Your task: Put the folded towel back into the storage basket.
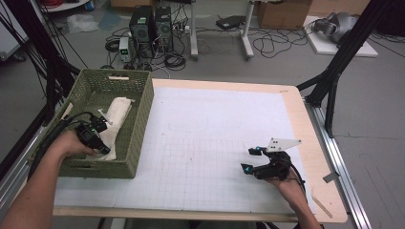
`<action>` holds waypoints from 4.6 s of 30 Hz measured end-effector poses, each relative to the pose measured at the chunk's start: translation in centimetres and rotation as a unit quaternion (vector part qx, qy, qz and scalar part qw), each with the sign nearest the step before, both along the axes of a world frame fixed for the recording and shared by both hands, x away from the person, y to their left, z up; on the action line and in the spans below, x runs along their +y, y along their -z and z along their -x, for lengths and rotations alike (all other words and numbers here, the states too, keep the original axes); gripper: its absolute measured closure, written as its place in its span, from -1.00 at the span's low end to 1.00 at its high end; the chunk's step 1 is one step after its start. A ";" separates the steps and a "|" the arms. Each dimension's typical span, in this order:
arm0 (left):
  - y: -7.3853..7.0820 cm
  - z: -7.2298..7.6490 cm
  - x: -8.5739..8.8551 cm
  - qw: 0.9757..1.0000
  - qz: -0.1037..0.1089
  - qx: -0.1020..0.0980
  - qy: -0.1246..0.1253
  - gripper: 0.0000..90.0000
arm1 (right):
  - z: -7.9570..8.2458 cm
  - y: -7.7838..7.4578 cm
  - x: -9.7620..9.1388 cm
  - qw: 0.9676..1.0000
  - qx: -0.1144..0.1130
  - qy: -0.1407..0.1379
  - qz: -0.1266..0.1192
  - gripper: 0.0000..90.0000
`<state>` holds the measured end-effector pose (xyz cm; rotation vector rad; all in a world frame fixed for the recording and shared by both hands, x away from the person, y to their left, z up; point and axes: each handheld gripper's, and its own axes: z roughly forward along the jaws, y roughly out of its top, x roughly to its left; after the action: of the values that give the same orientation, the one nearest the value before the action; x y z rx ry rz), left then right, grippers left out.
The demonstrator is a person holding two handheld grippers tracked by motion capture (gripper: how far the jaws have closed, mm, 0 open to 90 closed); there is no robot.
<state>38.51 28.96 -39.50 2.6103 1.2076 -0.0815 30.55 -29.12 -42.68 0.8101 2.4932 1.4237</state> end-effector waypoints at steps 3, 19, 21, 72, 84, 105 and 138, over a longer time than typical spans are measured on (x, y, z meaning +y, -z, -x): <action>-1.3 0.2 0.3 1.000 0.022 -0.014 -0.001 0.79 | 0.0 0.0 0.0 1.000 0.002 0.000 0.000 -0.39; -0.8 0.7 0.6 0.996 -0.029 0.064 0.061 0.85 | -0.1 0.0 0.0 1.000 0.000 0.002 -0.001 -0.39; -1.4 0.8 0.7 0.999 -0.012 0.021 0.049 0.77 | -0.1 0.0 -0.1 1.000 0.001 0.004 -0.002 -0.39; -2.6 -0.8 0.0 0.969 0.077 -0.227 -0.063 0.36 | 0.1 -0.4 0.3 1.000 -0.009 0.003 -0.009 -0.44; -4.1 -0.1 0.9 0.961 0.156 -0.215 -0.074 0.15 | 0.0 -0.3 0.3 1.000 -0.010 0.007 -0.009 -0.52; -6.2 1.8 0.5 0.944 0.236 -0.224 -0.060 -0.07 | 0.1 -0.5 0.1 1.000 -0.012 0.013 -0.015 -0.57; -7.6 4.4 -2.7 0.919 0.289 -0.265 -0.030 -0.16 | 0.3 -0.7 0.1 1.000 -0.014 0.017 -0.014 -0.59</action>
<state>34.09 26.27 -31.88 1.9008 0.8896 0.2335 30.27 -29.07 -42.01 0.8273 2.4315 1.4531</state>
